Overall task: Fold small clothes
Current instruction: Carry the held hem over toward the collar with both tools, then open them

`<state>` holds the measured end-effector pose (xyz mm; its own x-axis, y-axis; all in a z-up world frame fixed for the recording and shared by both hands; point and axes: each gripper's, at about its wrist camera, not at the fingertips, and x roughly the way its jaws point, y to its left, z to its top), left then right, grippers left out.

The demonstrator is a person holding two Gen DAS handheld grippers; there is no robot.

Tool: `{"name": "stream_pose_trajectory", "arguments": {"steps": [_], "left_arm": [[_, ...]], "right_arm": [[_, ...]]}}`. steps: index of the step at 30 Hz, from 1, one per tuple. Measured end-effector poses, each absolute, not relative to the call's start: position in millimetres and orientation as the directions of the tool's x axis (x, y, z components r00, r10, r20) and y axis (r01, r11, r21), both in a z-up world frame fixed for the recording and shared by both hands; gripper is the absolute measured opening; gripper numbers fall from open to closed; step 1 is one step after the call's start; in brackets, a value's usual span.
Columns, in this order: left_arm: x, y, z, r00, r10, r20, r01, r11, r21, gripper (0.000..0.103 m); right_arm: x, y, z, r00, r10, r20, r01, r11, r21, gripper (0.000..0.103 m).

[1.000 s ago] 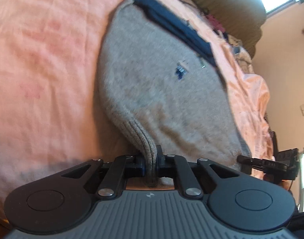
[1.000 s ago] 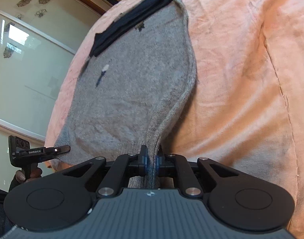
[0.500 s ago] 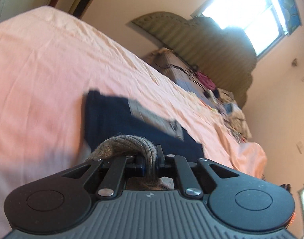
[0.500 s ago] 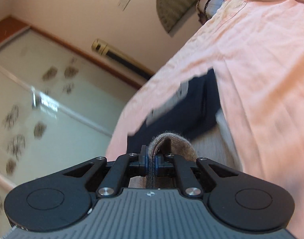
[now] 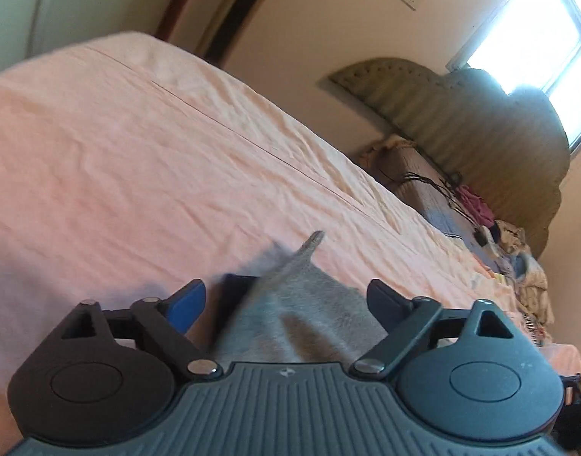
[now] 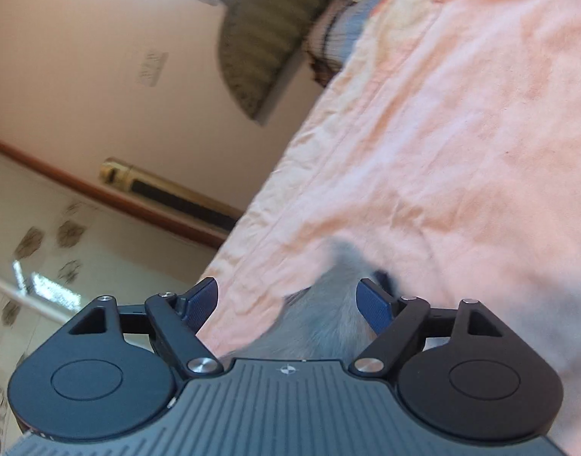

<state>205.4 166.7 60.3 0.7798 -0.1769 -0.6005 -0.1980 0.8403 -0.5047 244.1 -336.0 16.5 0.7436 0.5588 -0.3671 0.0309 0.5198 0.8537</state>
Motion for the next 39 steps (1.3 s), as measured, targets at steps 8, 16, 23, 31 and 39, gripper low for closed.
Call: {"name": "stream_pose_trajectory", "arguments": {"steps": [8, 16, 23, 31, 39], "left_arm": [[46, 183, 36, 0.783, -0.268, -0.561, -0.230, 0.713, -0.663, 0.094], [22, 149, -2, 0.813, -0.318, -0.489, -0.233, 0.591, -0.772, 0.094], [73, 135, -10, 0.771, -0.256, -0.583, -0.330, 0.623, -0.709, 0.003], [42, 138, 39, 0.812, -0.279, -0.512, -0.203, 0.689, -0.696, 0.004], [-41, 151, 19, 0.719, -0.299, -0.628, -0.178, 0.794, -0.581, 0.005]], "right_arm": [[104, -365, 25, 0.718, 0.596, -0.359, -0.031, 0.543, 0.839, 0.085], [43, -351, -6, 0.669, 0.577, -0.469, 0.078, 0.573, 0.816, 0.088], [101, -314, -14, 0.729, 0.489, -0.478, 0.115, 0.601, 0.791, 0.062], [101, -312, -11, 0.712, 0.523, -0.468, 0.074, 0.607, 0.791, 0.012], [33, -336, 7, 0.612, 0.612, -0.501, -0.005, 0.637, 0.771, 0.013]]}}
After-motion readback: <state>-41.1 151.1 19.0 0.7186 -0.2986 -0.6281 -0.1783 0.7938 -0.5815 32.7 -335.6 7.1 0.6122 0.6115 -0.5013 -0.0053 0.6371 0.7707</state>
